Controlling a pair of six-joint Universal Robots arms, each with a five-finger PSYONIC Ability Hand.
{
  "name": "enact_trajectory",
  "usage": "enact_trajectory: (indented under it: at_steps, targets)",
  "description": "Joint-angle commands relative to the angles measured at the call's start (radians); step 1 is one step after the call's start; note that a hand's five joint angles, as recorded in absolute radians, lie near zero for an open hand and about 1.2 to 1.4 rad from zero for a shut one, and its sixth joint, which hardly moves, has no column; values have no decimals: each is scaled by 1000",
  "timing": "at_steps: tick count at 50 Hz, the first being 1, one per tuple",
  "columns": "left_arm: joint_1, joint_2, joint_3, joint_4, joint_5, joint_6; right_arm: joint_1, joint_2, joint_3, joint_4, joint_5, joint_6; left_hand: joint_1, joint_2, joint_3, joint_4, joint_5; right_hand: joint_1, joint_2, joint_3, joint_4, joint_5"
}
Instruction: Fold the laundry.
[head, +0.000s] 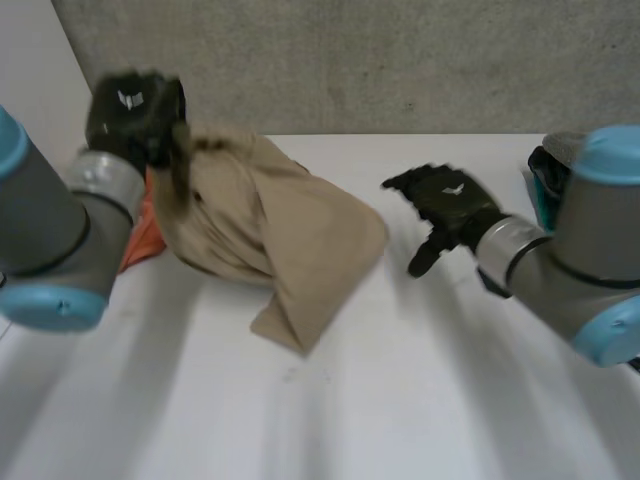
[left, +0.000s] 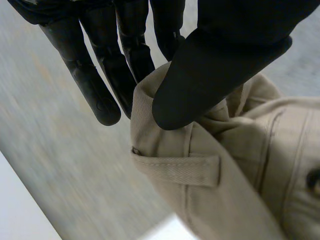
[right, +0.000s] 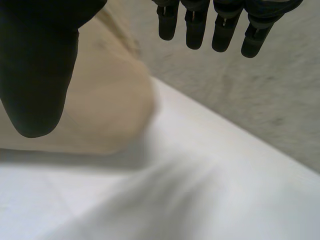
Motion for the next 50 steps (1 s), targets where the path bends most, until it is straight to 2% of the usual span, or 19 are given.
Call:
enact_trajectory:
  at_steps: [1,5,6,9,16,17,19,23,24,25,29,36,38,41,43,50]
  targets:
    - [-59,-38,166,52,127,34,-127,-103,32,7,1,-3,252,214,230,199,246,-39,-31,-25,-23,-46]
    - [-144,-99,193,59,247,-9,-176,-142,61,4,-2,-5,252,214,230,199,246,-39,-31,-25,-23,-46]
    - [-197,-130,198,67,288,-17,-196,-149,68,6,-2,-5,252,214,230,199,246,-39,-31,-25,-23,-46]
    - [-280,-199,197,82,346,-18,-238,-156,81,4,-4,-7,252,214,230,199,246,-39,-31,-25,-23,-46]
    - [-406,-343,189,78,410,-18,-298,-156,123,-3,-5,-17,252,214,230,199,246,-39,-31,-25,-23,-46]
    - [-415,-352,187,76,416,-18,-302,-156,127,-5,-8,-22,205,168,184,153,200,-39,-31,-25,-23,-46]
    - [-435,-368,181,76,448,-18,-318,-156,141,-5,-18,-46,-300,-338,-322,-353,-306,-39,-31,-25,-23,-46]
    - [-440,-349,171,75,503,-23,-321,-156,152,-3,-21,-102,-643,-681,-664,-695,-648,-39,-31,-25,-23,-46]
    - [-437,-314,160,73,505,-20,-318,-156,152,-2,-22,-126,-847,-885,-868,-899,-852,-39,-31,-25,-23,-46]
    - [-432,-282,151,73,503,-20,-318,-156,154,0,-22,-138,-930,-968,-952,-983,-936,-39,-31,-25,-23,-46]
    - [-405,-135,88,73,486,-23,-318,-157,146,7,-8,-194,-925,-963,-947,-978,-931,-39,-31,-25,-23,-46]
    - [-270,121,-105,69,411,-28,-226,-251,111,104,1,-171,-922,-960,-944,-975,-928,-39,-31,-25,-23,-46]
    - [-218,149,-148,66,367,-32,-195,-252,85,141,1,-149,-905,-943,-926,-957,-910,-39,-31,-25,-23,-46]
    - [-80,168,-227,40,232,-41,-105,-232,25,219,-1,-100,-896,-934,-917,-948,-902,-39,-31,-25,-23,-46]
    - [-17,160,-266,1,168,-57,-56,-188,2,234,-7,-96,-896,-934,-917,-948,-901,-39,-31,-25,-23,-46]
    - [62,94,-348,-62,187,-136,122,-99,-31,144,-1,-160,-876,-913,-897,-928,-881,-39,-31,-25,-23,-46]
